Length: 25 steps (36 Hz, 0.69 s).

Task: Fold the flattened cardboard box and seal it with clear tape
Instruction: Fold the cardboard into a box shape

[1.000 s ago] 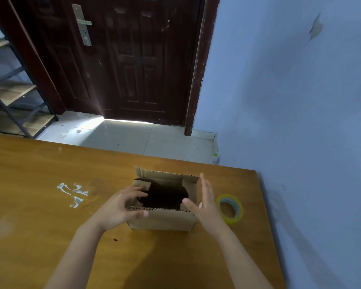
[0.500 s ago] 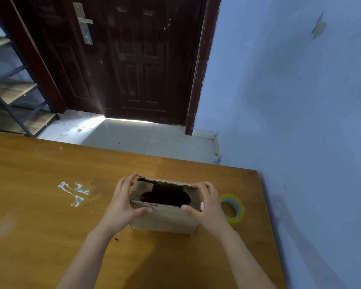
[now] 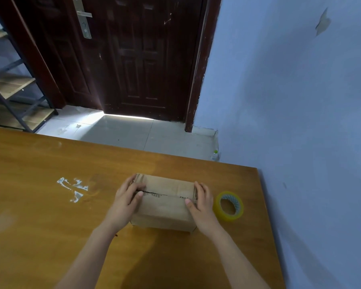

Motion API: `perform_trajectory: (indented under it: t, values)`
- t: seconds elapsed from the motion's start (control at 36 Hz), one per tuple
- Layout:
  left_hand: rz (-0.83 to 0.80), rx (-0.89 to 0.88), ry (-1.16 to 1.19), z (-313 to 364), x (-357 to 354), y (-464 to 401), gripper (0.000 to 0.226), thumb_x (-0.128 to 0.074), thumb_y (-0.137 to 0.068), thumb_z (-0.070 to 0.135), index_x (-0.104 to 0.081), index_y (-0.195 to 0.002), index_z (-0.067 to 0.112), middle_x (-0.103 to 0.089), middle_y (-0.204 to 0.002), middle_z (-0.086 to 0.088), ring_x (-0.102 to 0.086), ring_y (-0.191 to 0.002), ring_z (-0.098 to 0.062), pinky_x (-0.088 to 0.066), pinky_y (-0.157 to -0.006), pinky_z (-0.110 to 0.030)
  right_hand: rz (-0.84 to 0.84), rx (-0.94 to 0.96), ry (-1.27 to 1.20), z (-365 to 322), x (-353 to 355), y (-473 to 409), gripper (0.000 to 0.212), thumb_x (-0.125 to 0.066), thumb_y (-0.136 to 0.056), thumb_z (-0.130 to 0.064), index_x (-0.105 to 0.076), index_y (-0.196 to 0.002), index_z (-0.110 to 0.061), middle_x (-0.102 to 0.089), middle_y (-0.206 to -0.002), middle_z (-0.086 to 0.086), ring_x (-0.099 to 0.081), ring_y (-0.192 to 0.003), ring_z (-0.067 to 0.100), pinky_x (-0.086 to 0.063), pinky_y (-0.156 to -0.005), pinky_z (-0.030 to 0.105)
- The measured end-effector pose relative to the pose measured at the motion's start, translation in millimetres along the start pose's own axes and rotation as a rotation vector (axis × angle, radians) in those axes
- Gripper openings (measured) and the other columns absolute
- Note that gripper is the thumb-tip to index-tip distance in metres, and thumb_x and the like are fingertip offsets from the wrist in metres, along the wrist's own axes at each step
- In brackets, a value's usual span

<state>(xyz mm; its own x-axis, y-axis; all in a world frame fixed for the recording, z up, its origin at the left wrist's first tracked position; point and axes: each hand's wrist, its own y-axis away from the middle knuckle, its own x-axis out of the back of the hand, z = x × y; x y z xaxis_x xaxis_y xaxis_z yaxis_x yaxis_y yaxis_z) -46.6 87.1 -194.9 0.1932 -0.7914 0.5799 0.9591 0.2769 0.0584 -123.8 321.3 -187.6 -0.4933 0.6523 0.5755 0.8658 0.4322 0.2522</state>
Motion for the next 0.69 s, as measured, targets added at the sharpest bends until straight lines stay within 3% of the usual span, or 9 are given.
perform_trajectory:
  t: [0.08, 0.14, 0.19, 0.28, 0.33, 0.42, 0.53, 0.61, 0.69]
  values:
    - [0.071, -0.001, 0.011, -1.3, -8.3, 2.2, 0.028, -0.047, -0.097, 0.024, -0.047, -0.123, 0.035, -0.025, -0.147, 0.014, -0.027, -0.134, -0.014, -0.029, -0.11, -0.038, -0.031, -0.028, -0.162, 0.4, -6.7, 1.2, 0.065, -0.04, -0.099, -0.037, 0.0, -0.149, -0.032, 0.005, -0.156, -0.012, -0.001, -0.146, 0.015, -0.01, -0.12, 0.04]
    - [0.129, 0.023, 0.095, 0.4, -11.3, 0.7, 0.044, -0.053, -0.094, 0.017, -0.038, -0.131, 0.035, -0.031, -0.14, 0.011, -0.033, -0.129, -0.013, -0.032, -0.109, -0.037, -0.002, -0.055, -0.241, 0.2, -8.8, 0.9, 0.068, -0.045, -0.098, -0.031, -0.002, -0.15, -0.031, -0.001, -0.155, -0.012, -0.004, -0.145, 0.013, -0.012, -0.119, 0.037]
    - [0.158, 0.142, 0.252, 4.2, -8.5, -2.6, 0.058, -0.062, -0.088, 0.016, -0.033, -0.136, 0.032, -0.033, -0.136, 0.006, -0.038, -0.122, -0.014, -0.036, -0.103, -0.034, 0.042, -0.113, -0.333, -1.0, -6.4, -0.8, 0.072, -0.056, -0.093, -0.032, -0.009, -0.146, -0.038, -0.014, -0.151, -0.013, -0.012, -0.143, 0.017, -0.021, -0.117, 0.043]
    - [0.129, 0.284, 0.432, 6.2, -1.7, -7.8, 0.056, -0.062, -0.08, 0.035, -0.043, -0.133, 0.025, -0.04, -0.13, 0.002, -0.042, -0.121, -0.018, -0.035, -0.096, -0.029, 0.049, -0.17, -0.41, 2.1, -1.9, -4.3, 0.073, -0.068, -0.071, -0.057, -0.021, -0.126, -0.062, -0.026, -0.135, -0.018, -0.024, -0.138, 0.021, -0.035, -0.108, 0.051]
    - [0.114, 0.297, 0.501, 5.7, 0.7, -8.5, 0.043, -0.059, -0.09, 0.034, -0.048, -0.13, 0.022, -0.045, -0.128, 0.002, -0.041, -0.126, -0.018, -0.032, -0.098, -0.029, 0.017, -0.16, -0.437, 4.7, 0.5, -5.2, 0.071, -0.067, -0.061, -0.069, -0.026, -0.119, -0.07, -0.024, -0.136, -0.022, -0.024, -0.138, 0.019, -0.035, -0.109, 0.051]
    - [0.169, 0.314, 0.517, 6.5, 4.2, -10.2, 0.049, -0.039, -0.094, 0.051, -0.044, -0.136, 0.026, -0.046, -0.137, 0.003, -0.042, -0.127, -0.018, -0.035, -0.101, -0.037, 0.01, -0.105, -0.486, -1.7, 8.3, -2.3, 0.064, -0.059, -0.079, -0.06, -0.028, -0.136, -0.055, -0.021, -0.145, -0.02, -0.022, -0.137, 0.011, -0.03, -0.112, 0.041]
    - [0.168, 0.452, 0.579, 16.6, 10.8, -21.8, 0.066, -0.026, -0.09, 0.064, -0.033, -0.143, 0.024, -0.043, -0.141, -0.001, -0.042, -0.127, -0.026, -0.033, -0.1, -0.047, 0.033, -0.114, -0.459, -4.5, 12.6, -4.9, 0.053, -0.044, -0.088, -0.054, -0.036, -0.138, -0.041, -0.028, -0.141, -0.014, -0.029, -0.127, 0.005, -0.031, -0.103, 0.028]
    - [0.025, 0.496, 0.506, 24.0, 11.2, -30.5, 0.061, -0.034, -0.089, 0.066, -0.042, -0.135, 0.026, -0.047, -0.132, 0.002, -0.046, -0.12, -0.021, -0.034, -0.099, -0.042, 0.08, -0.101, -0.331, -5.9, 7.7, -8.4, 0.058, -0.041, -0.084, -0.061, -0.039, -0.137, -0.037, -0.035, -0.137, -0.01, -0.035, -0.127, 0.008, -0.034, -0.104, 0.029]
    - [0.062, 0.498, 0.442, 25.4, 4.8, -35.7, 0.053, -0.041, -0.093, 0.056, -0.05, -0.129, 0.02, -0.055, -0.126, -0.001, -0.052, -0.11, -0.022, -0.04, -0.094, -0.039, 0.181, -0.067, -0.246, -4.0, -0.8, -9.1, 0.078, -0.034, -0.075, -0.08, -0.041, -0.135, -0.032, -0.04, -0.125, -0.012, -0.043, -0.121, 0.011, -0.037, -0.101, 0.027]
